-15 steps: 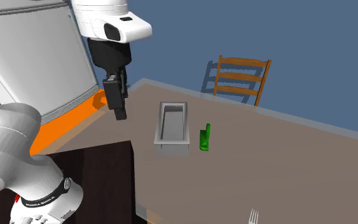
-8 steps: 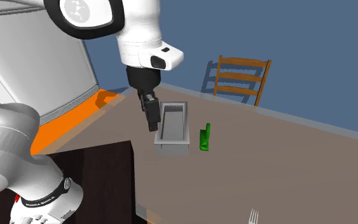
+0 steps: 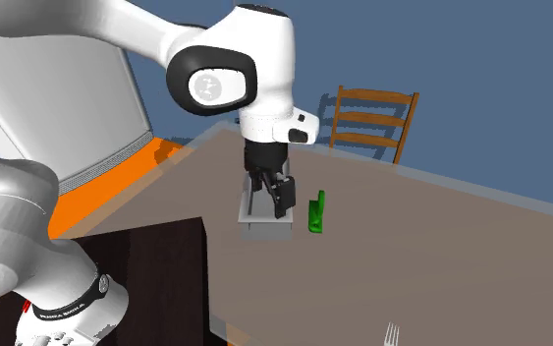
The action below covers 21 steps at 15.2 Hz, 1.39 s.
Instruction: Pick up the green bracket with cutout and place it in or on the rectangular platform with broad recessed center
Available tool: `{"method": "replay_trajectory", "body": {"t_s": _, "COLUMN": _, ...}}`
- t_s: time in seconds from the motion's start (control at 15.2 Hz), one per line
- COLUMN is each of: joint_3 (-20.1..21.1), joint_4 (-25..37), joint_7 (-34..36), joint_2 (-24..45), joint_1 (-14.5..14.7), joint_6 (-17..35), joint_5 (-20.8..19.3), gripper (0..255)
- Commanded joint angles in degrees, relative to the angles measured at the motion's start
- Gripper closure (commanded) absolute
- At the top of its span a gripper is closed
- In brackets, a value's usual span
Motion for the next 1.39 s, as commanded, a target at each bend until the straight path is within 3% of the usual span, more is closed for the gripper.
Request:
{"method": "replay_trajectory", "body": {"t_s": 0.0, "joint_3": -0.2, "joint_4": 1.3, "joint_7": -2.4, "joint_2": 4.5, "joint_1": 0.8, "joint_6": 3.5, "joint_5": 0.3, "gripper": 0}}
{"method": "replay_trajectory", "body": {"t_s": 0.66, "joint_3": 1.2, "joint_4": 10.8, "joint_7": -13.7, "joint_2": 26.0, "joint_1": 3.6, "joint_6": 16.1, "joint_5": 2.8, "gripper": 0}}
{"method": "replay_trajectory", "body": {"t_s": 1.32, "joint_3": 5.1, "joint_4": 25.3, "joint_7": -22.5, "joint_2": 46.4, "joint_1": 5.0, "joint_6": 22.6, "joint_5": 2.7, "gripper": 0}}
